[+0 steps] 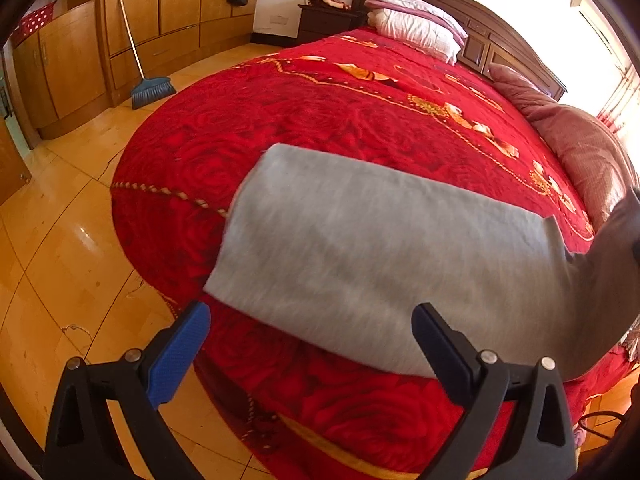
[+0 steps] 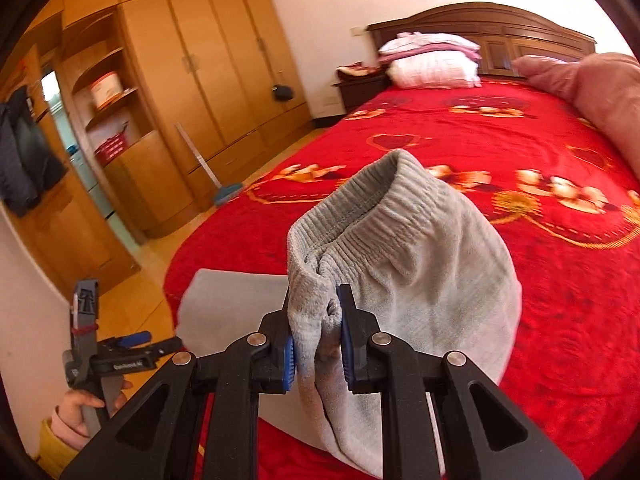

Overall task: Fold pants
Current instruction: 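Fold the held waistband end over the pants with the right tool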

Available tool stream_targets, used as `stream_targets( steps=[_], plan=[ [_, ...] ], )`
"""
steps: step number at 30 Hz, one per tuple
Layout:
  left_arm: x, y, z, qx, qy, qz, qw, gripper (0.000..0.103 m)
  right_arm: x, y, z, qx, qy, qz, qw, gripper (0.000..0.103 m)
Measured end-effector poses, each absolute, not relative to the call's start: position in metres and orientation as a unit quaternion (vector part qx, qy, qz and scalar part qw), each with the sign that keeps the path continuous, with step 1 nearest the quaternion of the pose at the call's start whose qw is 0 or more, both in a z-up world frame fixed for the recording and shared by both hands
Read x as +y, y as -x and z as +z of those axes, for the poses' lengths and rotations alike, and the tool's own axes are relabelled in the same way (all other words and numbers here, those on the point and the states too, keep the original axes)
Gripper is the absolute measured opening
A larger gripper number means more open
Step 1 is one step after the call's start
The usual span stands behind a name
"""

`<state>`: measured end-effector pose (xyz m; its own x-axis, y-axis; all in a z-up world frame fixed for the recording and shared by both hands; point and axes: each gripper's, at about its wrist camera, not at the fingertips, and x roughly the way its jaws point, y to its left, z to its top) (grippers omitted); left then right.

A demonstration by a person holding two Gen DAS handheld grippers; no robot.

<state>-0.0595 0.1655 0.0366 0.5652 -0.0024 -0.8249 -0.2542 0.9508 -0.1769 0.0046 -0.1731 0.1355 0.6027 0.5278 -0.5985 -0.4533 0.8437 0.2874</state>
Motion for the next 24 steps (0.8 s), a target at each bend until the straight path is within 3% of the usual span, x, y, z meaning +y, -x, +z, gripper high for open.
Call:
stream_targets(
  steps=[24],
  plan=[
    [0.261,0.124,0.004,0.446,0.230,0.152,0.852,0.102,0.050,-0.018,0.078,0.406,0.065,0.430,0.803,0.019]
  ],
)
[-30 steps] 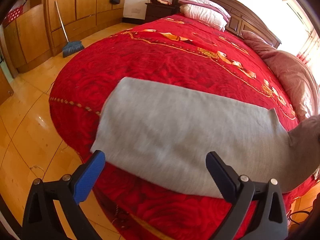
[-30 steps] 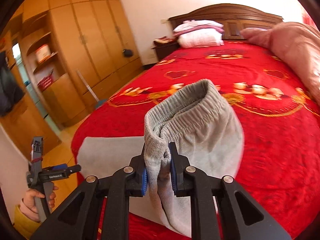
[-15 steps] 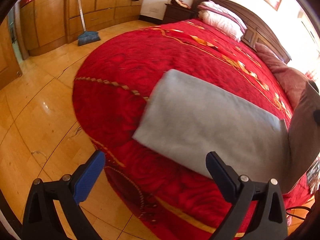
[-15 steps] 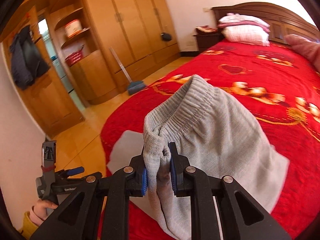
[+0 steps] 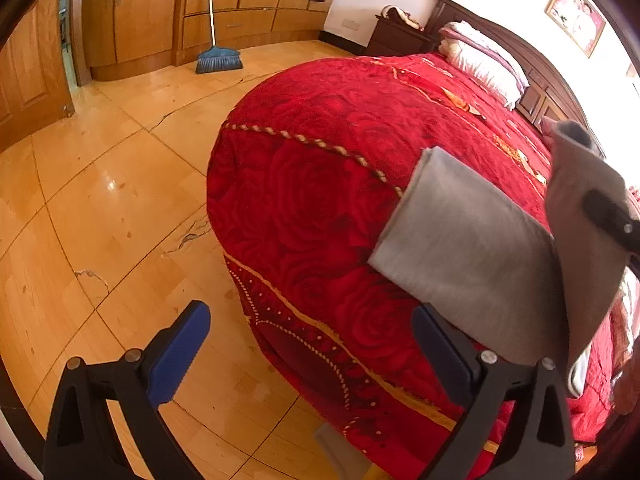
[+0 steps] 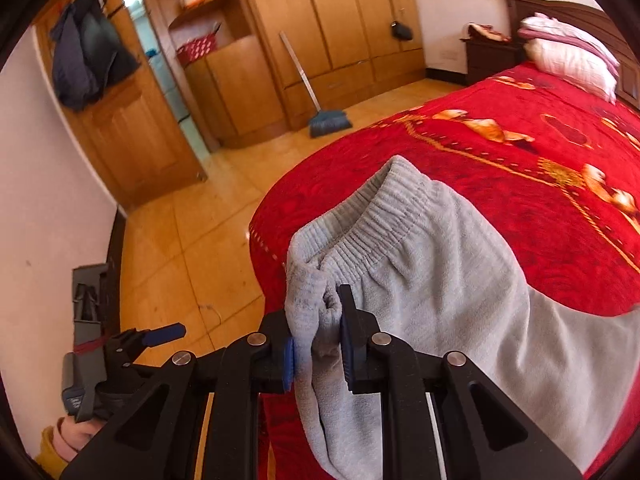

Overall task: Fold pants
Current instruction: 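Fold the held waistband end over the pants with the right tool, then open the right tool to release the folded end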

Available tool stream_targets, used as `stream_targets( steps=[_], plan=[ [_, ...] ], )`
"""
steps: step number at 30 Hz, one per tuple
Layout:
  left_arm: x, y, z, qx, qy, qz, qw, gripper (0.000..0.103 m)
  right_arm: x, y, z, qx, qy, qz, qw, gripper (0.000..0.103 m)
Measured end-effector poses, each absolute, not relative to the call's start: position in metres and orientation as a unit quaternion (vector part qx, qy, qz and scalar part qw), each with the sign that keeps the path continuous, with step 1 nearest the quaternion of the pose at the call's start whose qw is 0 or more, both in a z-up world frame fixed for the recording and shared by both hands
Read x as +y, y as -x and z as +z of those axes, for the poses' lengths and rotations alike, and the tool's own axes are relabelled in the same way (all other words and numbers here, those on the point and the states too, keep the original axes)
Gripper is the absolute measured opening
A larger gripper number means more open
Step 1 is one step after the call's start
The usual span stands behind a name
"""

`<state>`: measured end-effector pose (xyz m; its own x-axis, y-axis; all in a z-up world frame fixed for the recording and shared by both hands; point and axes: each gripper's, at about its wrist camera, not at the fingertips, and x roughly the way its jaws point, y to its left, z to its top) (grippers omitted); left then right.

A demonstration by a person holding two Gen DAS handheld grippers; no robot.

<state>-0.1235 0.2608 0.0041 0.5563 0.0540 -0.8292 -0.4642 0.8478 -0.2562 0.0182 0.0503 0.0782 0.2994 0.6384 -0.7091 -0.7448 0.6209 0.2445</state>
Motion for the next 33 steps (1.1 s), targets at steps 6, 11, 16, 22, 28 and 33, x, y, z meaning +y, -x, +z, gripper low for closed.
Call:
stream_targets(
  steps=[6,11,16,22,28,33],
  plan=[
    [0.266,0.130,-0.004,0.449,0.243,0.159,0.845,0.102,0.084,-0.022,0.058,0.413,0.093,0.443,0.790,0.029],
    [0.266,0.130,-0.004,0.445,0.251,0.157,0.845,0.102,0.084,-0.021,0.053,0.425,0.072,0.453,0.780,0.037],
    [0.260,0.128,0.000,0.442,0.247,0.149,0.849,0.102,0.055,-0.014,0.071,0.415,0.043,0.473,0.776,0.045],
    [0.250,0.125,0.012,0.428,0.247,0.134,0.859,0.102,0.001,-0.018,0.081,0.412,0.052,0.417,0.809,0.047],
    [0.231,0.111,0.040,0.397,0.244,0.112,0.878,0.102,-0.062,-0.046,0.077,0.421,0.017,0.338,0.842,0.047],
    [0.198,0.082,0.059,0.387,0.205,0.077,0.896,0.092,-0.109,-0.078,0.078,0.421,-0.042,0.304,0.854,0.047]
  ],
)
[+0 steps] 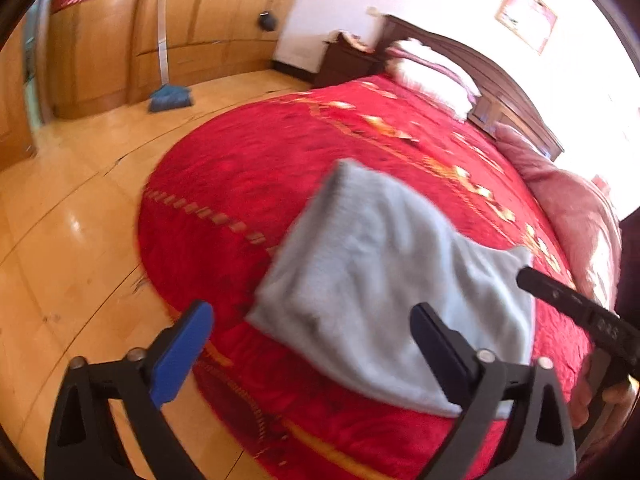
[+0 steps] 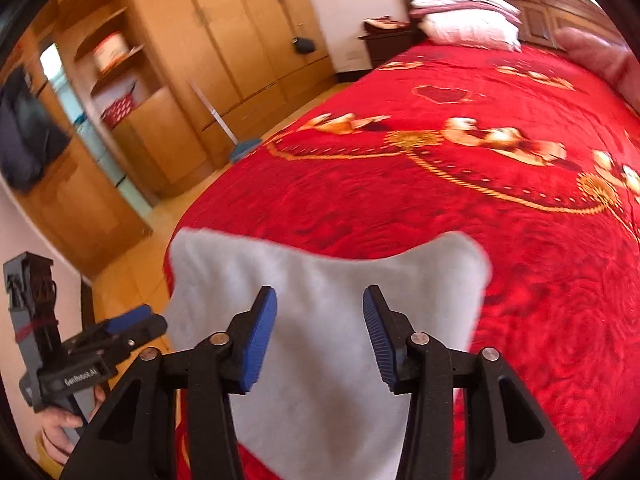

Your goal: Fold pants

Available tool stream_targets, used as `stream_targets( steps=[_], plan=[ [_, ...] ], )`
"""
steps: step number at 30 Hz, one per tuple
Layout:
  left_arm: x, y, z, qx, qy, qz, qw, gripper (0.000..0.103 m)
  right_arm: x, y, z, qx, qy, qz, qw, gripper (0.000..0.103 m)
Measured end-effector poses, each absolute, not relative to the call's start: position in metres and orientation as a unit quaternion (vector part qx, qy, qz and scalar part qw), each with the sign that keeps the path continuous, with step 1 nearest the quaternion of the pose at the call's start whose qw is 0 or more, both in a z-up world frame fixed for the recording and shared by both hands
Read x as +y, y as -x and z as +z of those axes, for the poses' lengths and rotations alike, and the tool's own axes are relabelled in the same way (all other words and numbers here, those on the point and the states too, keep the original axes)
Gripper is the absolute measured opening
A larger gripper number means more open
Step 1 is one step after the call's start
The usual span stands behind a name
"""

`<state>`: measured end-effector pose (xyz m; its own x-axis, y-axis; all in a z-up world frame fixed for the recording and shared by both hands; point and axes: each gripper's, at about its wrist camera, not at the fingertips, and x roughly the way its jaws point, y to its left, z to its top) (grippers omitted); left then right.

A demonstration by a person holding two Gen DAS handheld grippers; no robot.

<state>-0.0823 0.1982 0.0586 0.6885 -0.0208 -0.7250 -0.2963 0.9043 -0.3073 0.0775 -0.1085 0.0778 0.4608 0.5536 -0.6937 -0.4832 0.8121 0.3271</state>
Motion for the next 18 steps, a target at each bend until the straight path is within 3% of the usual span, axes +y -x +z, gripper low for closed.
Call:
stream_targets(
  steps=[2,4,7,11,14,16,18],
  plan=[
    [0.181,0.067,0.063,0.388,0.193,0.040,0.900,0.077,-0.117,-0.088,0.075,0.424,-0.046,0.295,0.855,0.047],
    [0.163,0.047,0.067,0.390,0.181,-0.002,0.903,0.051,-0.122,-0.097,0.069,0.429,-0.046,0.282,0.857,0.046],
    [0.145,0.019,0.071,0.386,0.156,-0.033,0.909,0.047,-0.128,-0.109,0.053,0.443,-0.042,0.266,0.855,0.044],
    [0.138,-0.022,0.065,0.393,0.111,-0.010,0.913,0.047,-0.127,-0.131,0.026,0.462,-0.016,0.244,0.853,0.025],
    [0.153,-0.047,0.048,0.419,0.106,0.017,0.902,0.045,-0.128,-0.139,0.019,0.443,-0.010,0.246,0.862,0.022],
    [0.166,-0.058,0.033,0.443,0.116,0.025,0.888,0.026,-0.128,-0.142,0.017,0.443,-0.019,0.243,0.863,0.022],
    [0.177,-0.061,0.025,0.443,0.133,0.013,0.887,0.023,-0.129,-0.141,0.017,0.440,-0.021,0.242,0.864,0.022]
  ],
)
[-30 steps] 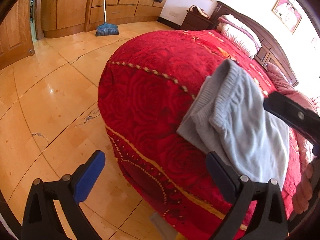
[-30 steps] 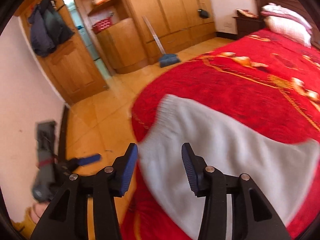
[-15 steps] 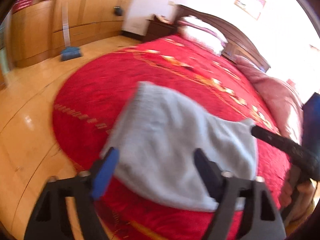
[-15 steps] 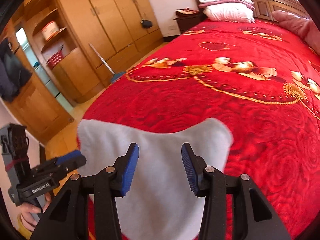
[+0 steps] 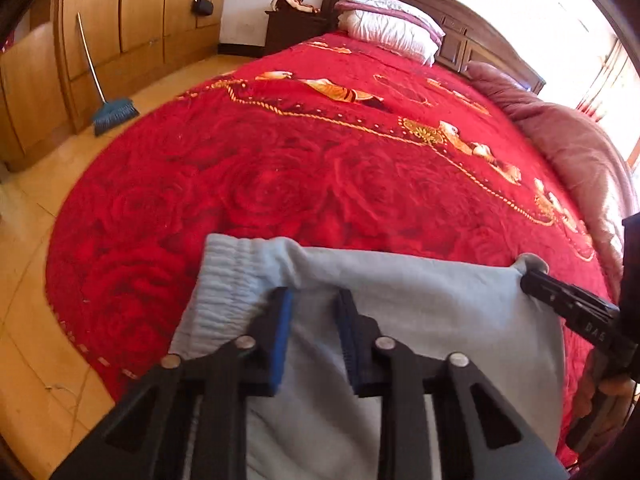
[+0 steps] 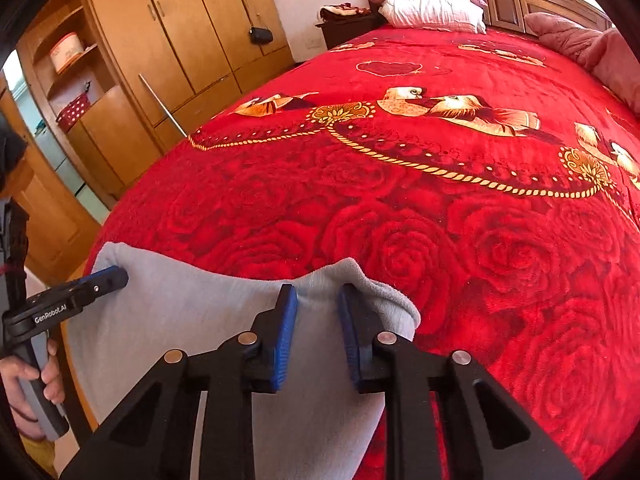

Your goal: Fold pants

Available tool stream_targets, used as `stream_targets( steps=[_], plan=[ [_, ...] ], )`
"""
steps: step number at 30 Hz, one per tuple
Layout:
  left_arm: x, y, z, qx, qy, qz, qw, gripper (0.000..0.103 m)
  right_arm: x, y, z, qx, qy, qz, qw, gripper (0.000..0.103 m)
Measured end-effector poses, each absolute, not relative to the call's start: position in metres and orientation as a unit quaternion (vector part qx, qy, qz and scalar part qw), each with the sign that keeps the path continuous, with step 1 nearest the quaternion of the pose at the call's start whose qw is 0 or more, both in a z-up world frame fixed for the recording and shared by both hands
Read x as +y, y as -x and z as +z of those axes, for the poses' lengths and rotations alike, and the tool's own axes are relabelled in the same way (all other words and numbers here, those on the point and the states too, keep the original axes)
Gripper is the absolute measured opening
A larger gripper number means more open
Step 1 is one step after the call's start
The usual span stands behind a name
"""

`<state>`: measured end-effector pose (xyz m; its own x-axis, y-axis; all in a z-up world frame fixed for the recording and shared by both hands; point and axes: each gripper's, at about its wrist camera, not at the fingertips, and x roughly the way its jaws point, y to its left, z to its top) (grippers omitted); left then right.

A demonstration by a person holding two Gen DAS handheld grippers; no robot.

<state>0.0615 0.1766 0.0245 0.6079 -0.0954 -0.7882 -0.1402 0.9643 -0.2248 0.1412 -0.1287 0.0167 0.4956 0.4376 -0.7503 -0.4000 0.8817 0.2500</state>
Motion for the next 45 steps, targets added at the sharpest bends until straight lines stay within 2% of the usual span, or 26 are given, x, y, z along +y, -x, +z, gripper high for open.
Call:
stream_targets(
  steps=[3,8,11,12,13,21,29,37,41,45],
  plan=[
    [0.180,-0.059,0.023,0.441,0.141,0.009,0.886,0.022,-0.131,-0.139,0.019,0.441,-0.028,0.244,0.864,0.022],
    [0.166,-0.051,0.027,0.440,0.096,0.012,0.893,0.024,-0.141,-0.125,0.035,0.452,-0.047,0.234,0.859,0.026],
    [0.156,-0.040,0.037,0.442,0.078,0.008,0.894,0.042,-0.151,-0.103,0.046,0.437,-0.045,0.234,0.867,0.038],
    [0.150,-0.035,0.042,0.440,0.072,0.008,0.895,0.052,-0.156,-0.095,0.048,0.435,-0.046,0.234,0.868,0.041],
    [0.147,-0.031,0.045,0.438,0.068,0.008,0.897,0.055,-0.158,-0.089,0.049,0.435,-0.048,0.235,0.868,0.041],
    [0.117,0.011,0.052,0.424,0.086,-0.030,0.901,0.058,-0.191,-0.048,0.044,0.453,-0.088,0.235,0.856,0.042],
    [0.135,0.035,0.015,0.460,0.122,0.007,0.879,0.058,-0.207,-0.042,0.003,0.497,-0.143,0.234,0.823,0.043],
    [0.136,0.038,0.011,0.465,0.117,0.022,0.877,0.058,-0.220,-0.044,-0.001,0.493,-0.201,0.252,0.808,0.044],
    [0.132,0.039,0.015,0.464,0.117,0.022,0.878,0.058,-0.227,-0.045,-0.004,0.492,-0.232,0.263,0.797,0.049],
    [0.130,0.041,0.017,0.462,0.119,0.019,0.878,0.058,-0.229,-0.045,-0.007,0.492,-0.259,0.278,0.783,0.050]
  ],
)
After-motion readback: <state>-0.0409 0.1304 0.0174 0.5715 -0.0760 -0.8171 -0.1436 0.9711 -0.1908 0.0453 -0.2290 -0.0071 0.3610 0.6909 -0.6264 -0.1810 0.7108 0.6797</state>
